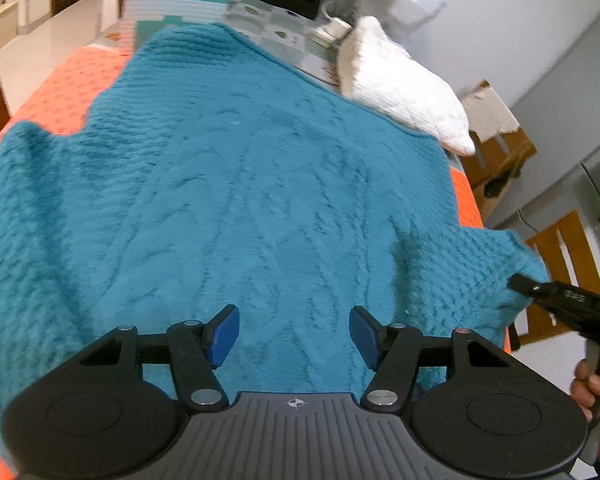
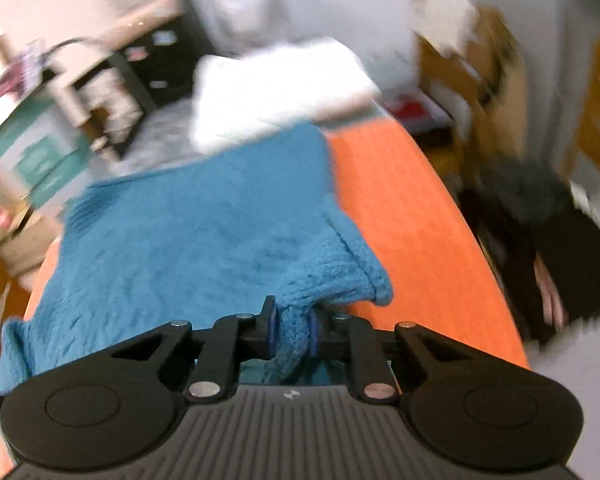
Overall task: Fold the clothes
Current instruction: 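Fold the held sleeve across the sweater body with the right tool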
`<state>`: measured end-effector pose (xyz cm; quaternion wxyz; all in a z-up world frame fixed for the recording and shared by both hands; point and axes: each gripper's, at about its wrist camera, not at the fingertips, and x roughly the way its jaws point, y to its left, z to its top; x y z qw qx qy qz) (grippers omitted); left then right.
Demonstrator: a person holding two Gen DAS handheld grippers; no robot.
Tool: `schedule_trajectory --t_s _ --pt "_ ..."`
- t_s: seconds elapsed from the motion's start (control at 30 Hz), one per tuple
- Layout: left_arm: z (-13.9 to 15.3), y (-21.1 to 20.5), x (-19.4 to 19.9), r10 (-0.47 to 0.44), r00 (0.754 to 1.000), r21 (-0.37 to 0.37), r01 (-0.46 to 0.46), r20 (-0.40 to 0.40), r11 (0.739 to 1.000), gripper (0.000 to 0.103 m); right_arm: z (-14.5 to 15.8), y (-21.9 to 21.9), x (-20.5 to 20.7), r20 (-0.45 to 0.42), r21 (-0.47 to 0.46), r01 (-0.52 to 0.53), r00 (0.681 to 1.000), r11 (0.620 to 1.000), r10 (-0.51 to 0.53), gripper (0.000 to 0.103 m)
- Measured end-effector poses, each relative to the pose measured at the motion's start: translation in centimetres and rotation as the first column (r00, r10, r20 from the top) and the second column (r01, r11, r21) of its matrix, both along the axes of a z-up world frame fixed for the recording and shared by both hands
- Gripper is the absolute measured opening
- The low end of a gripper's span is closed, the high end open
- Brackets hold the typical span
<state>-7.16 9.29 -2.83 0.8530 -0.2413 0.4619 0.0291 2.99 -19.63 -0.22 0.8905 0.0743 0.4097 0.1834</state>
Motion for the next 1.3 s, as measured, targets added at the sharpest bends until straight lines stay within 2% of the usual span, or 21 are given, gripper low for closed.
schedule_trajectory --t_s 0.1,0.2,0.27,0.37,0.5,0.63,0.7,0.8,0.9,1.13,1.3 --pt "0.1 1.1 -0.5 0.037 0.999 -0.008 -0.036 0.006 0.999 0.064 1.8 3.3 -0.6 0.096 -0.055 -0.142 0.985 0.988 0.147 0.016" --pt "0.2 2.1 -0.9 0.069 0.998 -0.015 -0.069 0.014 0.998 0.064 2.9 7.3 -1.0 0.143 -0.111 -0.306 0.937 0.946 0.32 0.016" --pt "0.2 2.7 -1.2 0.092 0.996 -0.023 -0.091 0.02 0.996 0.064 3.2 9.8 -1.2 0.141 -0.136 -0.405 0.895 0.904 0.422 0.016" --pt "0.2 3.7 -1.7 0.126 0.992 -0.039 -0.125 0.028 0.991 0.064 2.8 13.4 -1.6 0.104 -0.169 -0.543 0.82 0.823 0.563 0.017" --pt "0.1 5.0 -2.3 0.172 0.985 -0.066 -0.169 0.032 0.983 0.064 2.0 17.1 -2.5 0.046 -0.189 -0.653 0.74 0.733 0.671 0.021" --pt "-0.3 6.0 -2.9 0.201 0.979 -0.092 -0.197 0.028 0.976 0.064 2.0 17.5 -3.3 0.025 -0.17 -0.679 0.721 0.714 0.692 0.027" --pt "-0.5 6.4 -3.1 0.211 0.977 -0.106 -0.208 0.023 0.972 0.064 2.0 17.5 -3.6 0.016 -0.159 -0.689 0.715 0.708 0.699 0.039" --pt "-0.9 6.7 -2.9 0.209 0.978 -0.119 -0.206 0.015 0.971 0.064 2.0 17.6 -4.2 0.003 -0.142 -0.702 0.705 0.698 0.71 0.045" --pt "-1.4 6.8 -2.6 0.203 0.979 -0.131 -0.201 0.006 0.971 0.064 1.8 16.0 -4.3 -0.016 -0.143 -0.675 0.732 0.724 0.681 0.051" --pt "-2.6 6.7 -1.3 0.178 0.984 -0.156 -0.179 -0.017 0.971 0.064 0.8 11.2 -4.2 -0.073 -0.17 -0.58 0.813 0.797 0.577 0.055" --pt "-4.0 6.0 0.0 0.169 0.985 -0.18 -0.174 -0.044 0.968 0.065 -0.4 6.6 -5.0 -0.114 -0.201 -0.477 0.879 0.855 0.464 0.057"
